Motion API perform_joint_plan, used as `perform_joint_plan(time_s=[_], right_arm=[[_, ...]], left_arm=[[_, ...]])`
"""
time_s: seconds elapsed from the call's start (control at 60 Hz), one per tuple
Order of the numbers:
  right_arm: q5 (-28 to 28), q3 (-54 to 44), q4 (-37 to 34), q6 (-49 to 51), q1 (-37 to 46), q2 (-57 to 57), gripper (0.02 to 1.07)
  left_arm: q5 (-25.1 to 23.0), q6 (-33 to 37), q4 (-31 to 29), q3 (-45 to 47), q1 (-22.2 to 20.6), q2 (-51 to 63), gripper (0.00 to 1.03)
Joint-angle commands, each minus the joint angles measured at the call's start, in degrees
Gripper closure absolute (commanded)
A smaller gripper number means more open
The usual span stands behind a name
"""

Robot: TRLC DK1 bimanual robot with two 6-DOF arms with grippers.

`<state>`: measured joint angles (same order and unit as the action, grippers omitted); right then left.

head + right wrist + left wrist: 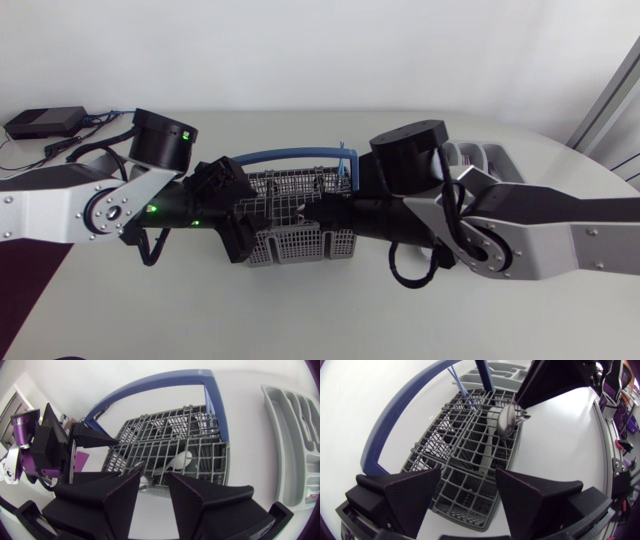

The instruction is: Unload the cutlery basket into the drawer organizer.

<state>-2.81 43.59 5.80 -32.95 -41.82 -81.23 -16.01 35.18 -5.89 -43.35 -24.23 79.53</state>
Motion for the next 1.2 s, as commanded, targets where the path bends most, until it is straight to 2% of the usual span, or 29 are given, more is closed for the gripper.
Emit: perform_joint_plan(time_s=[0.0, 0.217, 0.317, 0.5, 0.6, 0.717, 0.783, 0.933, 1.067, 1.183], right_arm=[[-1.59, 0.0, -1.76, 4.65, 1.57, 2.04, 0.36], [-8.27, -3.52, -2.29, 6.32, 7.72, 8.9, 0.33], [-10.73, -4.83, -4.31, 7.99, 8.42, 12.33, 0.22], [-12.48, -7.91, -6.59, 12.12, 9.57, 17.86, 0.17], [-13.28, -8.53, -9.67, 16.78, 10.01, 18.3, 0.09], [-13.28, -9.05, -12.48, 22.05, 10.01, 18.39, 0.07], [-13.28, -9.93, -12.92, 25.48, 10.27, 19.44, 0.07], [-13.98, -10.81, -13.63, 31.81, 9.92, 20.59, 0.07], [-13.89, -10.81, -15.12, 34.36, 9.83, 20.5, 0.07], [-13.89, -11.25, -15.38, 35.85, 9.83, 20.85, 0.07]], left_arm=[[-0.43, 1.03, -2.2, 2.31, -1.26, -1.83, 0.07], [0.63, 0.94, -3.43, 0.73, -3.55, -4.2, 0.07], [1.6, 1.47, -3.78, 0.02, -4.25, -6.67, 0.07], [2.12, 3.14, -4.13, -1.38, -5.92, -9.83, 0.07], [2.21, 5.51, -3.95, -3.14, -8.82, -9.57, 0.07], [3.18, 11.14, -3.87, -4.37, -12.51, -8.16, 0.07], [3.71, 17.82, -3.87, -5.25, -14.71, -6.58, 0.07], [6.34, 28.1, -4.04, -6.48, -16.64, -3.76, 0.07], [13.02, 38.12, -3.95, -6.83, -19.54, -1.13, 0.07], [16.19, 42.87, -3.69, -7.27, -21.21, 0.28, 0.12]])
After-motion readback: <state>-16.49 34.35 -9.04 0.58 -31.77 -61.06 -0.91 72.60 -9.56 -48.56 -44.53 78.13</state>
